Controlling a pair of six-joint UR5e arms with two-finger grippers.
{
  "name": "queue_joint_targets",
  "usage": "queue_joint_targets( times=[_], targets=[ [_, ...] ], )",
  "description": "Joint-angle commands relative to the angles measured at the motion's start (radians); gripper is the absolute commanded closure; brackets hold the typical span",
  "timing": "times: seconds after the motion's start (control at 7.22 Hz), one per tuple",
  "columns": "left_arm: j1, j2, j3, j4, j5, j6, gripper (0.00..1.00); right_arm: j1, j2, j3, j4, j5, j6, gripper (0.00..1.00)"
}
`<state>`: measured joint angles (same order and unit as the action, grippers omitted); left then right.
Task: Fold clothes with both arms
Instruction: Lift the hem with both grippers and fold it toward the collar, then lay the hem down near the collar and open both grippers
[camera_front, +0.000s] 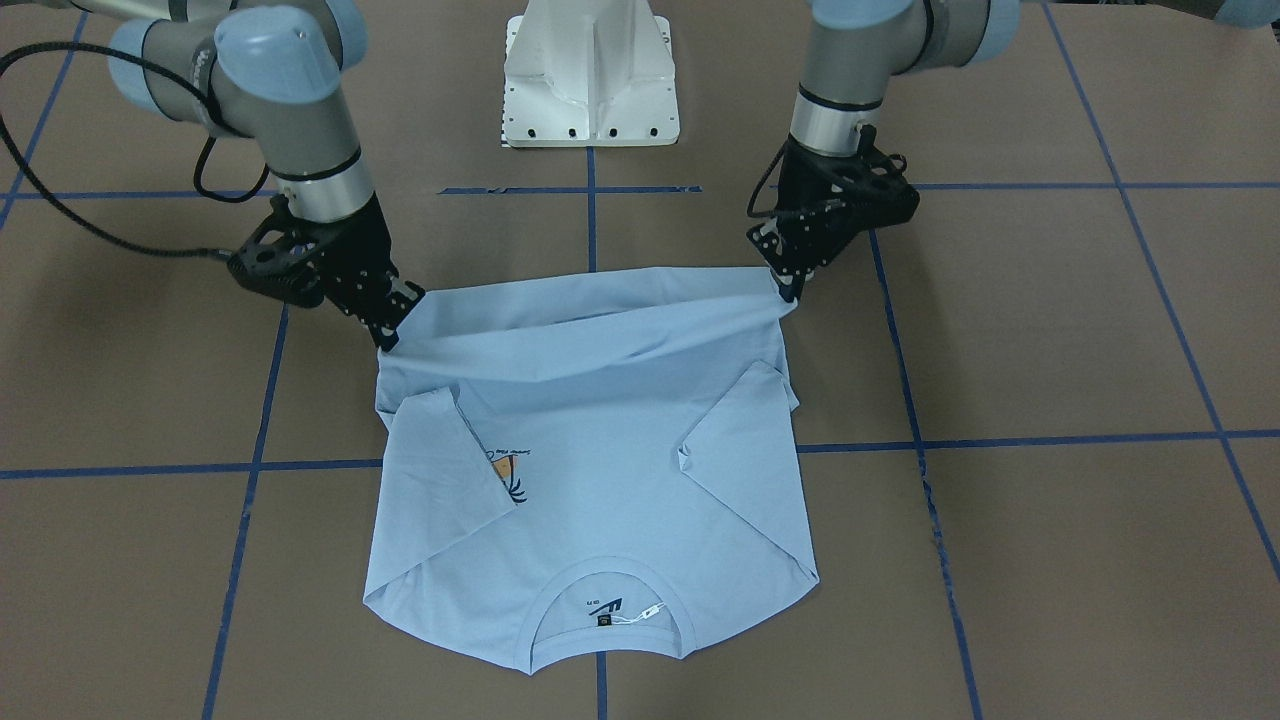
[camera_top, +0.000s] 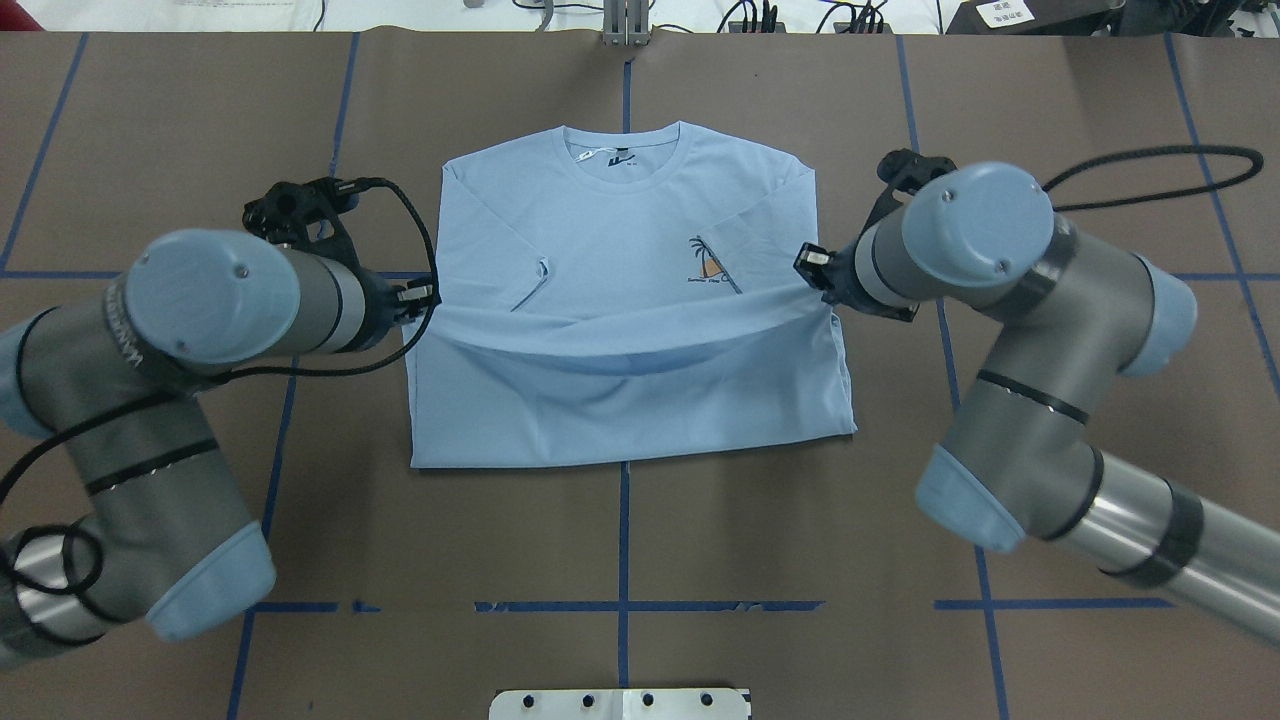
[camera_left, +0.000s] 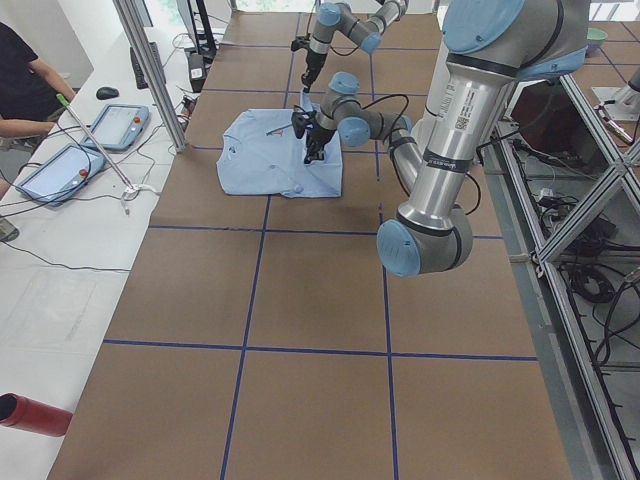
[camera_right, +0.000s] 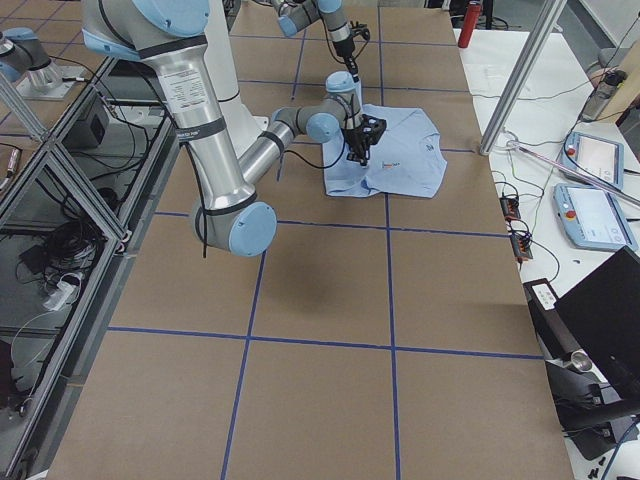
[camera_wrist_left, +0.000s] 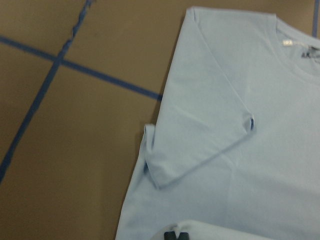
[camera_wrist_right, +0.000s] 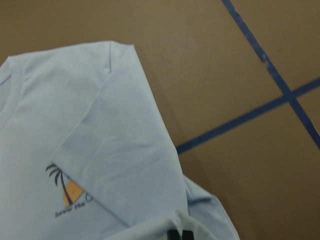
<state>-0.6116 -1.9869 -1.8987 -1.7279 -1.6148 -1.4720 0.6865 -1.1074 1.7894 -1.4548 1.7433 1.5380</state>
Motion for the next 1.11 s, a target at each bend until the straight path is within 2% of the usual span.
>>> queue_joint_targets(
  times=[0.0, 0.14, 0.28, 0.42, 0.55, 0.97],
  targets=[
    [-0.095, -0.073, 0.296, -0.248, 0.003, 0.042, 1.0, 0.077, 0.186, -0.292, 0.01, 0.004, -0.107, 1.0],
    [-0.112, -0.128, 0.401, -0.277, 0.009, 0.059, 1.0, 0.103, 0.243, -0.421, 0.089, 0.002, -0.137, 1.0],
    [-0.137, -0.177, 0.487, -0.313, 0.01, 0.085, 1.0, 0.119, 0.279, -0.565, 0.228, -0.002, -0.156, 1.0],
    [-0.145, -0.209, 0.568, -0.384, 0.015, 0.087, 1.0, 0.139, 0.3, -0.637, 0.275, -0.001, -0.217, 1.0],
    [-0.145, -0.249, 0.634, -0.428, 0.045, 0.088, 1.0, 0.142, 0.331, -0.671, 0.277, -0.001, -0.238, 1.0],
    [-0.143, -0.276, 0.668, -0.444, 0.061, 0.101, 1.0, 0.146, 0.351, -0.716, 0.278, -0.005, -0.274, 1.0]
  ],
)
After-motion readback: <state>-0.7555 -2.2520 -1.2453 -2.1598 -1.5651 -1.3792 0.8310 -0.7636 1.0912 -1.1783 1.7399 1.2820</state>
